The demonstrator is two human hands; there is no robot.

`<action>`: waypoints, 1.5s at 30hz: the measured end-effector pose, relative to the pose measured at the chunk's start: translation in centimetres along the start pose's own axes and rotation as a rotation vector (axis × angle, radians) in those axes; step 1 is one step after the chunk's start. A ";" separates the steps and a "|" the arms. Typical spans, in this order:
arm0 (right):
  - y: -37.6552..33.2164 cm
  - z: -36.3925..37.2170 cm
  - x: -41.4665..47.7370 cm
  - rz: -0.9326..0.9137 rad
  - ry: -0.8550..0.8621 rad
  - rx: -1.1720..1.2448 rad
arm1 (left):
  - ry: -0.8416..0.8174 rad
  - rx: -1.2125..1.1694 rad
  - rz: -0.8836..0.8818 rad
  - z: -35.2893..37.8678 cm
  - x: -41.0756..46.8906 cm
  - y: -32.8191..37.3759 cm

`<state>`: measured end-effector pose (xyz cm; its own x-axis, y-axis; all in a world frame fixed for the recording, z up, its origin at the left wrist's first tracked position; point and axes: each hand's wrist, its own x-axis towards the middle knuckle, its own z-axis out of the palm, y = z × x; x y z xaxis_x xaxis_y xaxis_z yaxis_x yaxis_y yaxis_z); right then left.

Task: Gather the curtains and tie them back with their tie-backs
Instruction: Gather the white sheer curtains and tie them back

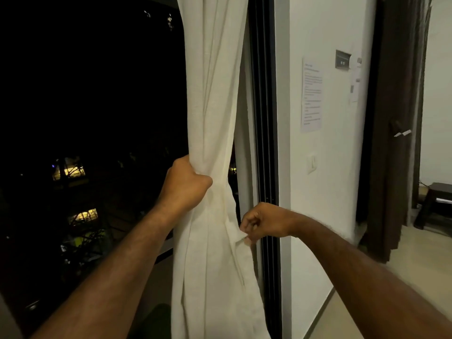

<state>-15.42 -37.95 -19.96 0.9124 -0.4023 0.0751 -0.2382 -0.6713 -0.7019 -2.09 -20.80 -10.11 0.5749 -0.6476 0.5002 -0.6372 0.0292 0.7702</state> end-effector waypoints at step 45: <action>-5.1 8.0 1.6 -0.743 0.663 -0.598 | -0.481 0.238 -0.378 0.3 4.3 -2.0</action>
<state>-10.05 -30.19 -21.96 0.5822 0.0860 0.8085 0.0022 -0.9946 0.1042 1.54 -23.86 -9.58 0.5228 -0.8501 -0.0636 -0.5641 -0.4009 0.7219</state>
